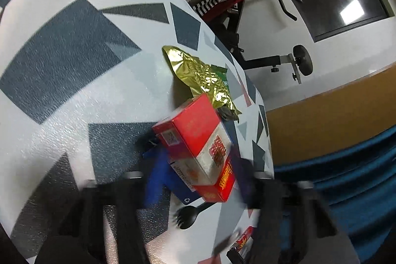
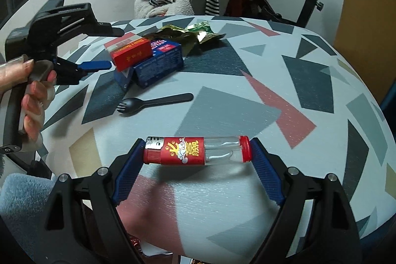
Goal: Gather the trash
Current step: 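Grasp the red lighter with the right tool while the left tool grasps the red cigarette box, then carry the lighter and cigarette box over the brown bin and open both tools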
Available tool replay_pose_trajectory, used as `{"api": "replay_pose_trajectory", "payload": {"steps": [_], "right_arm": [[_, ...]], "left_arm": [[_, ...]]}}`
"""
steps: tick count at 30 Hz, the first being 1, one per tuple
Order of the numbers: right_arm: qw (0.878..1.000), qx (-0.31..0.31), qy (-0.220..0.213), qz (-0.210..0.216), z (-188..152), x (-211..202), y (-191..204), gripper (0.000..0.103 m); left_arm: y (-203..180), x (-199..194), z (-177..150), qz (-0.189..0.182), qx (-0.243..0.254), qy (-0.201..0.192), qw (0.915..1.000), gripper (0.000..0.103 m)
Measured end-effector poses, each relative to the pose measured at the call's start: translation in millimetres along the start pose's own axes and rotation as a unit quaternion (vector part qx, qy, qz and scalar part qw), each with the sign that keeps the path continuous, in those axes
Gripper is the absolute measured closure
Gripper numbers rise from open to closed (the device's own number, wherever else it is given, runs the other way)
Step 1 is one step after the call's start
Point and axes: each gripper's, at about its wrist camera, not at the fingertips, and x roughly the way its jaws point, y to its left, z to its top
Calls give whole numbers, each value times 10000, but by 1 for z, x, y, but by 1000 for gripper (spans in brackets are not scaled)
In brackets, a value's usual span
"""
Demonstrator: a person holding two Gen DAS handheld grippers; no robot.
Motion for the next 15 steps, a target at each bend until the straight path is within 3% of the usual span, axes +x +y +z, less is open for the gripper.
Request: {"api": "replay_pose_trajectory", "payload": {"steps": [8,15], "right_arm": [[10000,-32,-43,-2,-2,-8,-1,20],[9998,-145,-99,29,-5,-21,9,20]], "left_arm": [[-23,-37,-7,16,936,-281,9952,76],[-40,-79,-31,100,1838,-342,9823,78]]}}
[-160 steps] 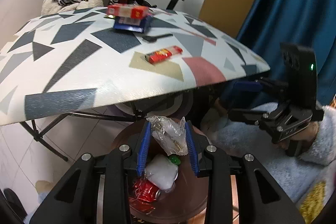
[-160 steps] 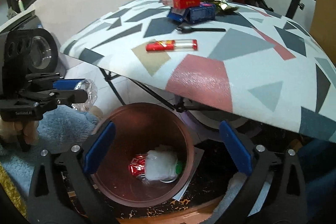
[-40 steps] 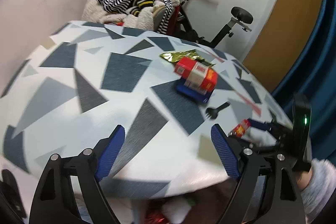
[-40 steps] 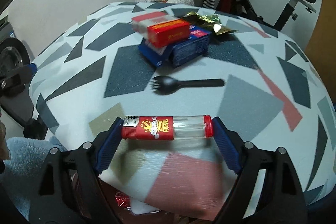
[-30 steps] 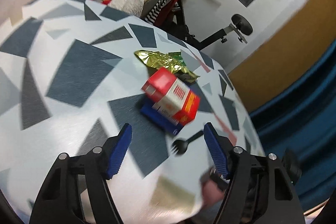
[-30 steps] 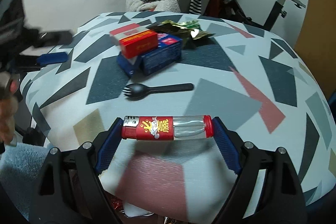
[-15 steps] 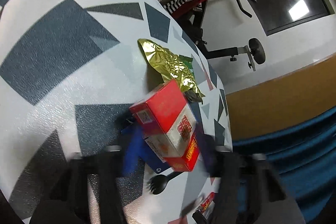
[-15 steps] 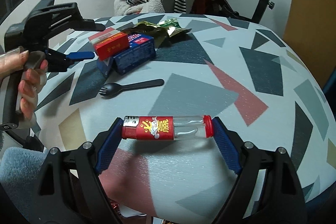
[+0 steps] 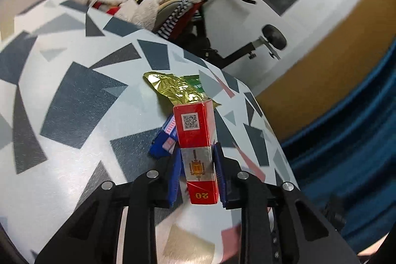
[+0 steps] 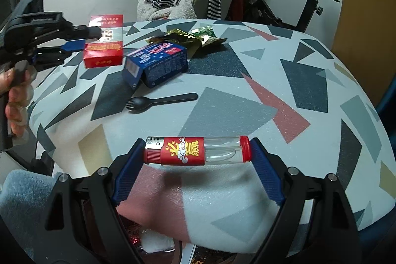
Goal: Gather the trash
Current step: 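Carry the lighter and cigarette box over the brown bin and open both tools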
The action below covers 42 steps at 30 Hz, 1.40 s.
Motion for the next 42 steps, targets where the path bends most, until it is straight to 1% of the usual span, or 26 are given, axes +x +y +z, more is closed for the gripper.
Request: {"api": "replay_pose_trajectory", "payload": {"steps": [5,8,13,16,20,26,28,32,37,39,41,42], "right_arm": [[9999,-97,-39,59,-5,-16,12,20],[9998,-155,-68,93,-9,-24,18,20],[9995,-261,-105,175,-17,-38,30,20],[9992,-318,-120,217,-24,-47,37,20],[9990,-374,-103,234,-30,-51,44,20],[9990,-363,-39,261,-39,-55,48,20],[9990,-359,-29,262,-41,-55,48,20],[9991,-333,-8,263,-43,-54,46,20],[9993,-285,8,255,-44,-53,42,20],[9993,-270,13,255,-45,-52,40,20],[9993,-262,27,257,-46,-52,39,20],[9993,-263,42,255,-47,-51,38,20]], "left_arm": [[-14,-32,-27,-21,525,66,9986,79],[-20,-50,-47,-83,736,116,9972,79],[-29,-80,-84,-261,1017,169,9943,79],[-33,-94,-109,-269,1189,205,9923,79],[-33,-101,-137,-251,1380,350,9895,79],[-20,-93,-171,-54,1568,721,9850,79],[-18,-87,-178,38,1711,837,9817,79],[-16,-71,-196,239,2126,1108,9705,79],[-14,-49,-214,462,2618,1435,9533,79],[-12,-43,-218,499,2680,1503,9503,79],[-10,-37,-219,558,2694,1534,9491,78],[-7,-34,-219,584,2670,1530,9497,75]]}}
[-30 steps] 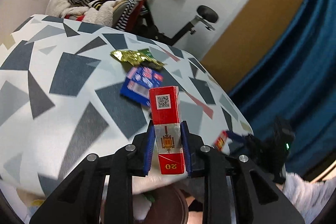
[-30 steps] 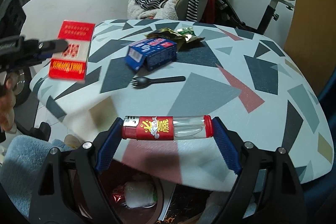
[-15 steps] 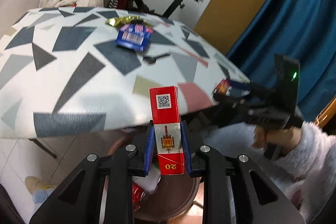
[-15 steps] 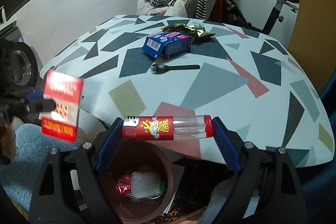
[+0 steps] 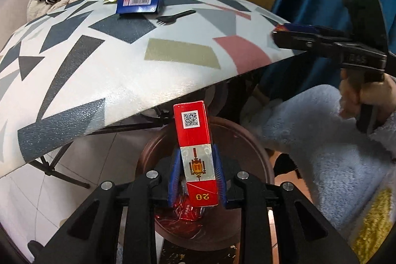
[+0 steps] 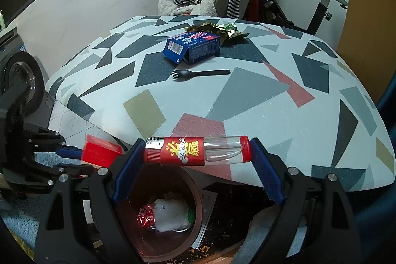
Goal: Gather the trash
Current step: 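Carry the lighter and cigarette box over the brown bin and open both tools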
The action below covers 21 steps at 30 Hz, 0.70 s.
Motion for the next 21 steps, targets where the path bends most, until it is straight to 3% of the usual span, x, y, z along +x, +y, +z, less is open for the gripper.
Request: {"api": "replay_pose_trajectory", "payload": {"steps": [4,10,21], "right_arm": [[10000,-1,36,1,-3,0,0,20],[10000,28,68,16,-8,1,-1,20],[9992,-146,293,244,-30,13,21,20]], "left_arm": [[5,2,2,51,-129,-103,9999,52],[15,-19,6,329,-408,-504,9974,33],[24,-61,-6,619,-836,-964,9899,12]]}}
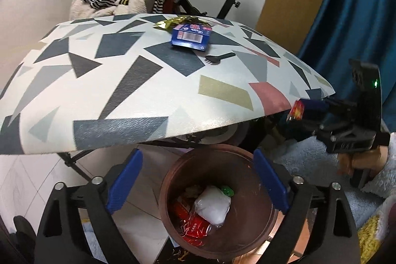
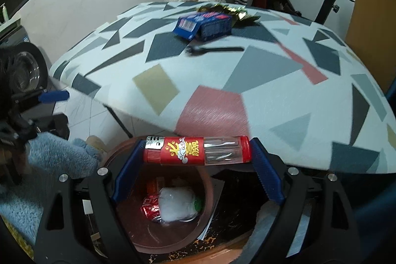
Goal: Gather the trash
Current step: 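Carry the lighter and cigarette box over the brown bin and open both tools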
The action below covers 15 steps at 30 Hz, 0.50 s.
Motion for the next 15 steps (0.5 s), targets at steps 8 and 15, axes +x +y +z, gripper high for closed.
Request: {"api": "replay_pose_trajectory", "payload": {"steps": [8,15], "right_arm": [[9990,-320,160,252,-26,22,29,20],[9957,-596,684,205,-44,52,46,20]], "left_arm": [[2,-9,-11,240,-69,-172,9995,6],[2,-4,-19,462,-75,-121,9988,6]]}}
